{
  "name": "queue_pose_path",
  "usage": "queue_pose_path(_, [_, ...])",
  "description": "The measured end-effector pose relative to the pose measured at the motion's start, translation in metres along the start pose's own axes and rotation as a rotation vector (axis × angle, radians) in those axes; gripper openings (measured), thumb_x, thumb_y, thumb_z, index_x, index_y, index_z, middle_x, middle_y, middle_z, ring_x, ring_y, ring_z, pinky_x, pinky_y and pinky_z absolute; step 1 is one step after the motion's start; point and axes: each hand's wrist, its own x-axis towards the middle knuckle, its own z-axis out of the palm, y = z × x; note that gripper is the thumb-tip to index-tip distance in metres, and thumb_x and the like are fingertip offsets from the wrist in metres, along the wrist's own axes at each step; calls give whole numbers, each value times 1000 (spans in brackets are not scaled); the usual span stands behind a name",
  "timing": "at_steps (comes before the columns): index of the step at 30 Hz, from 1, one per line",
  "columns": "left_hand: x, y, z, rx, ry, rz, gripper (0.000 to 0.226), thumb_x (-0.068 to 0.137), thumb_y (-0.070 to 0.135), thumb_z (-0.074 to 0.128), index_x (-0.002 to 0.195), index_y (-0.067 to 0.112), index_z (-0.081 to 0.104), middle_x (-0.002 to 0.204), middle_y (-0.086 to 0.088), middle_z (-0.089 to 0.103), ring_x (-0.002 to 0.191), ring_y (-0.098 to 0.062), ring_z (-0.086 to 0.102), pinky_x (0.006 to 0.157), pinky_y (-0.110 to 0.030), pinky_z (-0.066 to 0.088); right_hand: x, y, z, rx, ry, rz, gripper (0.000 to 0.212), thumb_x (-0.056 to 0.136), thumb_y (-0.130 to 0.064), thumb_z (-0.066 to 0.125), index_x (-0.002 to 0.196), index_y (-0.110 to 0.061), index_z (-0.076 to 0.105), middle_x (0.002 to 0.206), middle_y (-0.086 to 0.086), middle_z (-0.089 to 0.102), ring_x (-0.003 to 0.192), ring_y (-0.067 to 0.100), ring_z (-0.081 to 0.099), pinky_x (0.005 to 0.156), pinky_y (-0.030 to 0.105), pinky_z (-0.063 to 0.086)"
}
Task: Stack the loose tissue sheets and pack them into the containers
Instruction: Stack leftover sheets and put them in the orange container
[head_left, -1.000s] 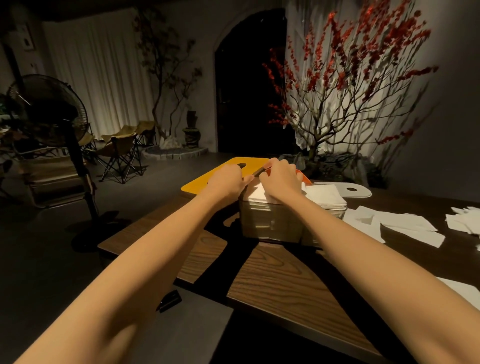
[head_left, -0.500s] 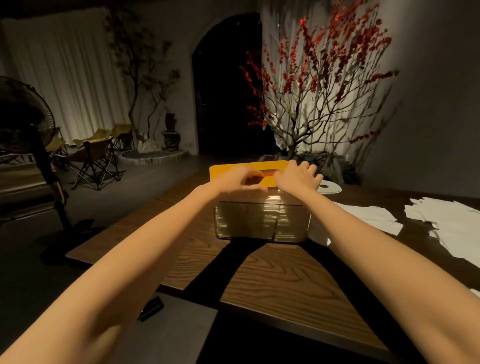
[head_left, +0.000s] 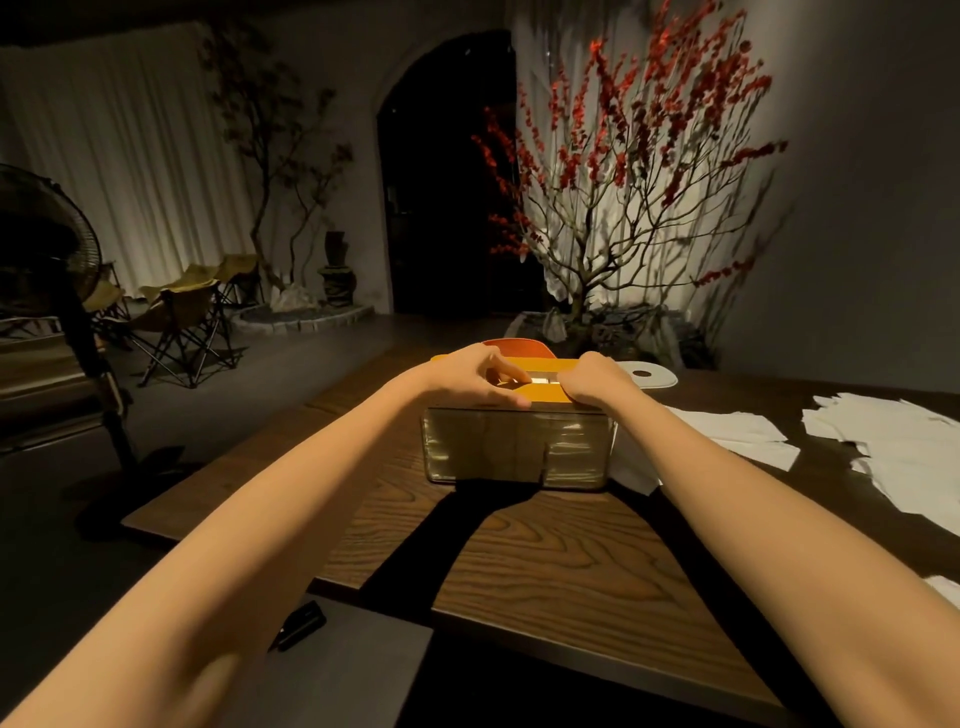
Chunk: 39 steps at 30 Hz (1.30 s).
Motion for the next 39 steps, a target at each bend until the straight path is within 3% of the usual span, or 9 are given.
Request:
queue_pose_path(4, [0, -5, -2, 41, -10, -51, 47, 87, 35, 67, 130, 18, 59, 130, -5, 51, 117, -19, 48, 96, -33, 42, 2, -2, 6, -67, 16, -6, 39, 95, -24, 40, 129, -6, 49, 136, 16, 47, 119, 35, 49, 93, 42, 43])
queue_pose_path(9, [0, -12, -1, -75, 111, -129, 32, 97, 25, 54, 122, 9, 65, 115, 1, 51, 97, -2, 46, 74, 1, 34, 5, -5, 9, -128, 8, -23, 46, 96, -24, 40, 139, -7, 41, 147, 17, 33, 128, 36, 41, 99, 43, 38])
queue_pose_path(10, [1, -15, 0, -66, 186, -154, 32, 98, 23, 51, 124, 8, 63, 119, -1, 51, 102, -5, 46, 81, -1, 34, 7, -4, 8, -120, -1, -29, 44, 96, -24, 41, 136, -6, 43, 147, 18, 33, 128, 37, 41, 99, 44, 38])
queue_pose_path(12, [4, -22, 1, 39, 252, -265, 38, 100, 23, 46, 135, 8, 51, 136, -9, 46, 120, -20, 44, 100, -26, 35, 9, -3, 7, -98, -11, -56, 40, 96, -25, 43, 130, -5, 47, 144, 21, 37, 126, 37, 42, 99, 44, 39])
queue_pose_path(14, [10, -32, 4, 127, 202, -389, 36, 101, 25, 44, 131, 5, 46, 135, -16, 47, 115, -27, 47, 99, -38, 36, 10, -3, 7, -79, -3, -77, 37, 96, -28, 45, 123, -3, 51, 140, 22, 41, 123, 37, 44, 96, 43, 41])
queue_pose_path(22, [20, -40, 2, 114, 147, -430, 33, 104, 18, 34, 126, -2, 48, 126, -20, 52, 113, -31, 52, 88, -30, 37, 14, 2, 5, -75, -15, -97, 32, 97, -24, 45, 119, -1, 51, 142, 25, 36, 123, 37, 45, 92, 40, 41])
queue_pose_path(31, [21, -39, 5, 102, 194, -392, 43, 106, 20, 30, 143, -1, 34, 152, -16, 28, 133, -30, 37, 107, -33, 31, 16, 4, 7, -75, 6, -100, 35, 95, -26, 49, 120, 0, 51, 138, 24, 41, 117, 37, 49, 85, 38, 41])
queue_pose_path(35, [21, -40, 4, 84, 153, -410, 50, 105, 26, 32, 149, 4, 24, 157, -14, 18, 138, -31, 31, 110, -36, 29, 18, 6, 7, -22, 14, -94, 19, 91, -24, 55, 83, -8, 48, 115, 20, 52, 95, 31, 51, 72, 34, 37])
queue_pose_path(39, [24, -40, 3, 112, 96, -434, 59, 103, 33, 40, 150, 6, 19, 157, -13, 15, 138, -33, 30, 110, -38, 30, 20, 6, 6, -9, 44, -90, 34, 91, -22, 58, 68, -14, 34, 96, 12, 45, 86, 26, 45, 65, 32, 35])
